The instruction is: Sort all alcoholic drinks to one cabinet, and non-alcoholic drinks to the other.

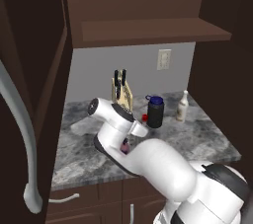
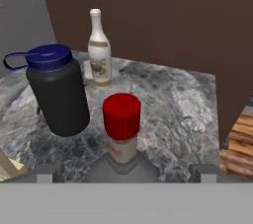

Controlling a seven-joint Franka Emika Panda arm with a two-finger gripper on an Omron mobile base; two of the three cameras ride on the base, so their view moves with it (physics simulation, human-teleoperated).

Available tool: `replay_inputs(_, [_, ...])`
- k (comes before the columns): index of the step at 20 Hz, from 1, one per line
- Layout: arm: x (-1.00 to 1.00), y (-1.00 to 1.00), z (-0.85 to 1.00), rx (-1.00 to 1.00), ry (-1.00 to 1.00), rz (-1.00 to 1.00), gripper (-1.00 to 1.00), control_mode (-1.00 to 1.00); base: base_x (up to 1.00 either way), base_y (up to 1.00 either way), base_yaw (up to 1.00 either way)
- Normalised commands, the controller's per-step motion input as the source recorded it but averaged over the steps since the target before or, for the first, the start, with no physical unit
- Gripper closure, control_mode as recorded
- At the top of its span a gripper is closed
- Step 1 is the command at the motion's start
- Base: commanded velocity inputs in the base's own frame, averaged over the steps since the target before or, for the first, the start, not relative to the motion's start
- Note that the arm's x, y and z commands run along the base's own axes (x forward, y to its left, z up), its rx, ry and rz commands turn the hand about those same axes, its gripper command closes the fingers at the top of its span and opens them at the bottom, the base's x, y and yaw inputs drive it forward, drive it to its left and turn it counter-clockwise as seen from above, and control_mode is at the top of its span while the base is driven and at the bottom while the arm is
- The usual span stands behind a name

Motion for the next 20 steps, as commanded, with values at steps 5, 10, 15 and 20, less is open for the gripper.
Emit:
replay_inputs(5, [0.01,-0.03,-0.01,-0.09,0.15,-0.02,-1.0,-1.0,0.0,0.0,0.0])
replay_inputs(10, [0.04,-0.05,0.0,-0.06,0.08,-0.01,-1.0,-1.0,0.0,0.0,0.0])
replay_inputs(15, [0.08,-0.1,-0.05,-0.02,0.0,0.0,-1.0,-1.0,0.0,0.0,0.0])
replay_inputs(20, [0.11,-0.09,-0.16,0.0,0.0,0.0,-1.0,-1.0,0.0,0.0,0.0])
